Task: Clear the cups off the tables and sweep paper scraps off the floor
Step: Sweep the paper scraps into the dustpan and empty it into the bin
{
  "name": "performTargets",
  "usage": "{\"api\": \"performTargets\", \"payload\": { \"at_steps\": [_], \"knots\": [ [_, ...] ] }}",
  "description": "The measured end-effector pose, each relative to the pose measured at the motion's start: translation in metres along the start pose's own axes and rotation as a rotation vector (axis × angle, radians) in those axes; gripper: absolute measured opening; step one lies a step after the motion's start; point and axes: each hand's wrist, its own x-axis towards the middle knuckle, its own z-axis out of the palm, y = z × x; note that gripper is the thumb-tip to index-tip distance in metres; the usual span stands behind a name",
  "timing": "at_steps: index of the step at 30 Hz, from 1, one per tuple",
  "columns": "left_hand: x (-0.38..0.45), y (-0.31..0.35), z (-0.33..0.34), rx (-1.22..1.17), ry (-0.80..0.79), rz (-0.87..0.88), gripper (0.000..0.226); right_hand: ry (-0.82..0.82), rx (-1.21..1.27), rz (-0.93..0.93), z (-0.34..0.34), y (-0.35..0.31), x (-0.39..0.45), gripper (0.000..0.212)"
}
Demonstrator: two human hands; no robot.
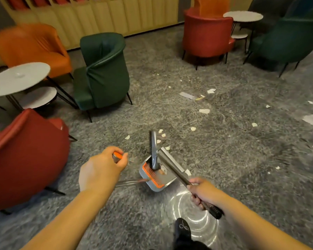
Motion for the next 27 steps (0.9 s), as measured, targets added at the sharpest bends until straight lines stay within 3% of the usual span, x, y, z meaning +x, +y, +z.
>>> {"api": "performTargets", "payload": {
  "at_steps": [8,13,23,27],
  "knots": [
    [0.092,-0.022,0.006,0.055,0.072,-0.119,0.017,-0.143,-0.039,0.047,0.010,-0.113,0.085,0.030],
    [0.158,-0.062,0.010,0.077,0.074,-0.209,0.015,-0.198,-0.071,0.036,0.042,-0.173,0.131,0.028],
    [0.316,-0.162,0.047,0.108,-0.055,-0.240,0.017,-0.168,-0.055,0.106,0.119,-0.287,0.235,0.011],
    [0.362,-0.184,0.067,0.128,-0.123,-0.247,0.021,-0.137,-0.021,0.150,0.135,-0.310,0.272,0.016]
  ]
}}
